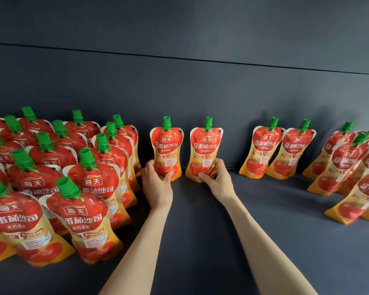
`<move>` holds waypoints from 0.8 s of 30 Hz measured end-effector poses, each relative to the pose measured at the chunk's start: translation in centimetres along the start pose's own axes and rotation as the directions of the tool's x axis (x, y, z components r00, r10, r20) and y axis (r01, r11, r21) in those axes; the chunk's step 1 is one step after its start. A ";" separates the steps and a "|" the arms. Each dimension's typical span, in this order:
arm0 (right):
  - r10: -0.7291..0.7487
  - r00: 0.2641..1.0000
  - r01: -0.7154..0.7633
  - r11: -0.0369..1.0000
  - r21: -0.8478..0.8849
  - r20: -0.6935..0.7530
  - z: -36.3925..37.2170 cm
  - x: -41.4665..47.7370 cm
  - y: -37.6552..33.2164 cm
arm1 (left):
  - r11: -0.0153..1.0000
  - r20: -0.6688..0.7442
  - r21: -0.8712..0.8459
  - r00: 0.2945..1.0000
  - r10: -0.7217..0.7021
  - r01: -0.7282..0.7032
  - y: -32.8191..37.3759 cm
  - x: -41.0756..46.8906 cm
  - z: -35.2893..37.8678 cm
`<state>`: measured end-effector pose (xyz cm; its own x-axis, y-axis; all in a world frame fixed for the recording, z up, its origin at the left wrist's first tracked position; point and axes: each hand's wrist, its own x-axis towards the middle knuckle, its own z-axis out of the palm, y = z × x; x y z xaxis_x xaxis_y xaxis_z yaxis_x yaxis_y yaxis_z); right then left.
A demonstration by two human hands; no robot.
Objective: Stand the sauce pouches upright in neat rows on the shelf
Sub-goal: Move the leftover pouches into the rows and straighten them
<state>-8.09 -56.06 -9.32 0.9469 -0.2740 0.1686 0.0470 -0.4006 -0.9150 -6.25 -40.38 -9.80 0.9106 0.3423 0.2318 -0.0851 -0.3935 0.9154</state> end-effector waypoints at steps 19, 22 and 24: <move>0.022 0.999 -0.021 0.999 0.026 -0.027 -0.2 -0.9 -0.6 | 1.000 0.016 -0.013 1.000 0.004 -0.004 0.1 -0.4 -0.3; 0.021 0.999 -0.020 1.000 0.010 -0.040 -0.2 -1.1 -0.7 | 1.000 0.024 -0.004 1.000 0.003 -0.003 0.2 -0.5 -0.5; 0.019 0.998 -0.020 1.000 -0.011 -0.055 -0.3 -1.3 -0.5 | 1.000 0.014 0.000 1.000 0.007 -0.007 0.2 -0.9 -0.8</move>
<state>-9.48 -55.80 -8.94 0.9288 -0.3290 0.1707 0.0245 -0.4050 -0.9140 -7.43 -40.12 -9.55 0.9154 0.3276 0.2340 -0.0918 -0.3961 0.9136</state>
